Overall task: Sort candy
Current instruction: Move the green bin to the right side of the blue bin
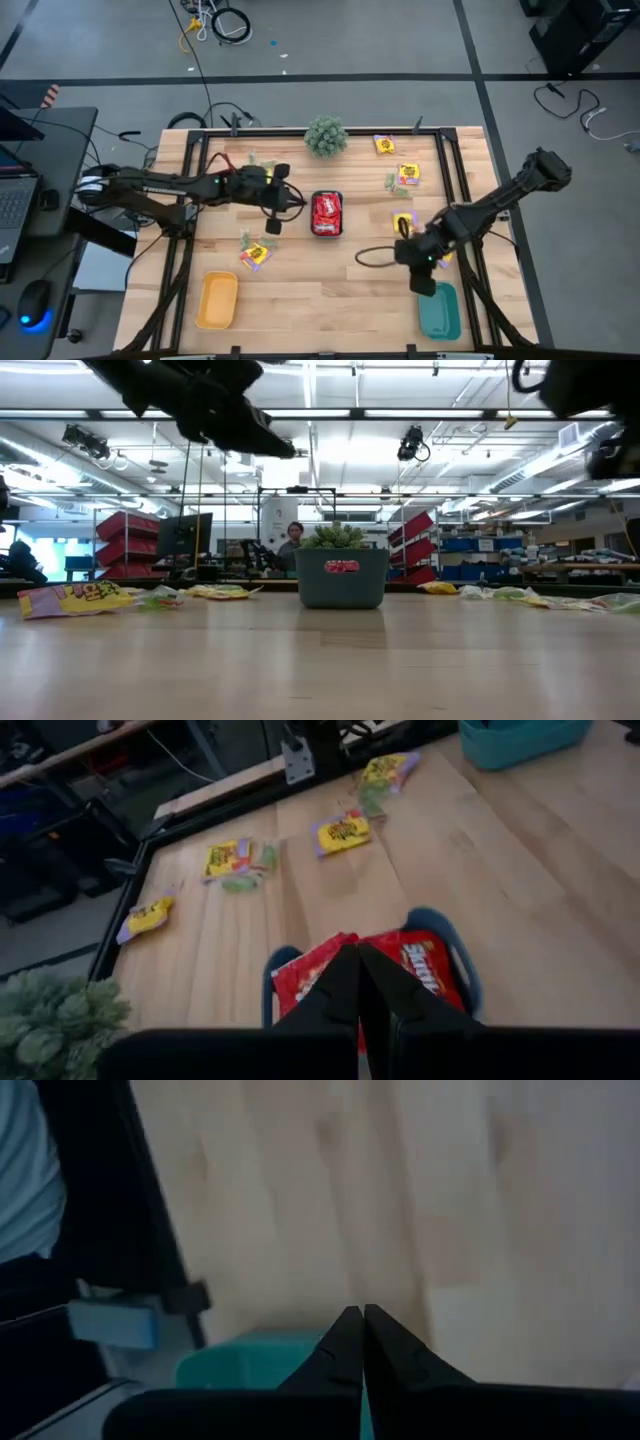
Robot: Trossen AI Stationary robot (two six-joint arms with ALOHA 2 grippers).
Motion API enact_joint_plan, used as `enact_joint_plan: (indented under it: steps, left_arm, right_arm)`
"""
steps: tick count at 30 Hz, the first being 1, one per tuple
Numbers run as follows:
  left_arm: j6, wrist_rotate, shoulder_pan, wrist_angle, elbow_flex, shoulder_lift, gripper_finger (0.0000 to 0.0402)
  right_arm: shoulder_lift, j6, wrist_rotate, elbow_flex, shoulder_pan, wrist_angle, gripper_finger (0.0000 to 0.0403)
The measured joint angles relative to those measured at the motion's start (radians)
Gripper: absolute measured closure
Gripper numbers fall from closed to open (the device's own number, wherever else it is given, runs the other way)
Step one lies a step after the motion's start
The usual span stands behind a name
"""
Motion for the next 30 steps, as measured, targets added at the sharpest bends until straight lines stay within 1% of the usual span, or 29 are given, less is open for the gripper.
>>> enact_joint_plan:
  steps: [6,10,14,20,27,30]
  left_arm:
    - [-0.007,-0.012,0.000,-0.017,0.002,-0.063,0.0401]
    - [-0.019,-0.012,0.002,-0.013,0.002,-0.067,0.0401]
    - [-0.032,-0.012,0.002,-0.018,0.002,-0.067,0.0401]
    - [-0.046,-0.038,0.002,-0.022,0.002,-0.067,0.0401]
    - [-0.052,-0.065,0.011,-0.029,0.002,-0.067,0.0401]
    - [-0.075,-0.067,0.022,-0.028,0.002,-0.066,0.0401]
  right_arm:
    - [0.002,0.168,-0.006,0.000,0.139,-0.007,0.0402]
    - [0.007,0.216,-0.002,0.000,0.225,-0.015,0.0402]
    - [0.006,0.250,0.002,0.000,0.274,-0.052,0.0402]
    - [0.054,0.205,0.007,0.000,0.281,-0.081,0.0402]
    - [0.152,0.121,0.056,0.000,0.243,-0.086,0.0402]
    - [0.181,0.097,0.085,0.000,0.220,-0.052,0.0402]
